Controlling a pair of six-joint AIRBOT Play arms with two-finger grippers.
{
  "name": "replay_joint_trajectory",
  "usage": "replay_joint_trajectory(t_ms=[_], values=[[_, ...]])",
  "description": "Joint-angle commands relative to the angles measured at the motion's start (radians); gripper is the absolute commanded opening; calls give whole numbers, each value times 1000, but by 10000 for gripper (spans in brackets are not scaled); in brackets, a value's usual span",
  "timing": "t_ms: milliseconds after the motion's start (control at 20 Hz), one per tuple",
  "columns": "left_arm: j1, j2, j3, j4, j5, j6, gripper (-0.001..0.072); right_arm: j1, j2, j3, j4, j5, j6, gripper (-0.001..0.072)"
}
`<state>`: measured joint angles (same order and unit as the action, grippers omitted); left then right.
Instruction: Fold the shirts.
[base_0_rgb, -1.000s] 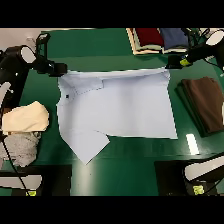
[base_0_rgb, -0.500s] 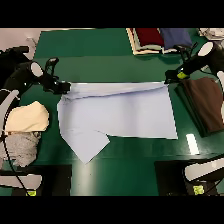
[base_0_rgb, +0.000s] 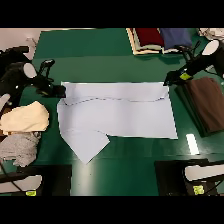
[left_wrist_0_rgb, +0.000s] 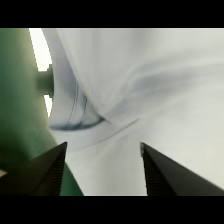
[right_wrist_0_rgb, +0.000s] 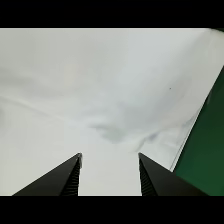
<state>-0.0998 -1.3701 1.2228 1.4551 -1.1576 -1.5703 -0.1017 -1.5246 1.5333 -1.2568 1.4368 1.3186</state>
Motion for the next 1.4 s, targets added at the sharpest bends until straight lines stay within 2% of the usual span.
replay_joint_trajectory(t_ms=[0, 300, 550, 650, 750, 900, 950, 1000, 1050, 1150, 1300, 1350], values=[[0, 181, -192, 21, -51, -49, 539, 1, 132, -85, 2, 13, 1, 412], [0, 505, -628, -94, -51, -147, 539, 1, 335, -285, 35, -57, 1, 412], [0, 538, -790, -259, 43, -156, 539, 3, 388, -307, 35, -75, 1, 412], [0, 538, -829, -351, 121, -140, 539, 3, 394, -307, 35, -73, 1, 412], [0, 538, -865, -484, 197, -85, 539, 3, 394, -307, 35, -70, 1, 411], [0, 538, -880, -603, 212, -17, 533, 2, 394, -307, 35, -70, 1, 411], [0, 538, -872, -610, 197, -6, 334, 2, 394, -307, 34, -62, 1, 411], [0, 538, -860, -608, 174, 19, 166, -6, 394, -307, 33, -47, 1, 411], [0, 538, -843, -607, 148, 42, 39, -23, 394, -308, 33, -17, 1, 411], [0, 538, -797, -580, 100, 53, 22, -79, 400, -343, 31, 29, 0, 411], [0, 538, -729, -511, 50, 53, 21, -230, 445, -541, 22, 40, -2, 413], [0, 538, -713, -502, 45, 54, 21, -290, 457, -619, 23, 41, -11, 456]])
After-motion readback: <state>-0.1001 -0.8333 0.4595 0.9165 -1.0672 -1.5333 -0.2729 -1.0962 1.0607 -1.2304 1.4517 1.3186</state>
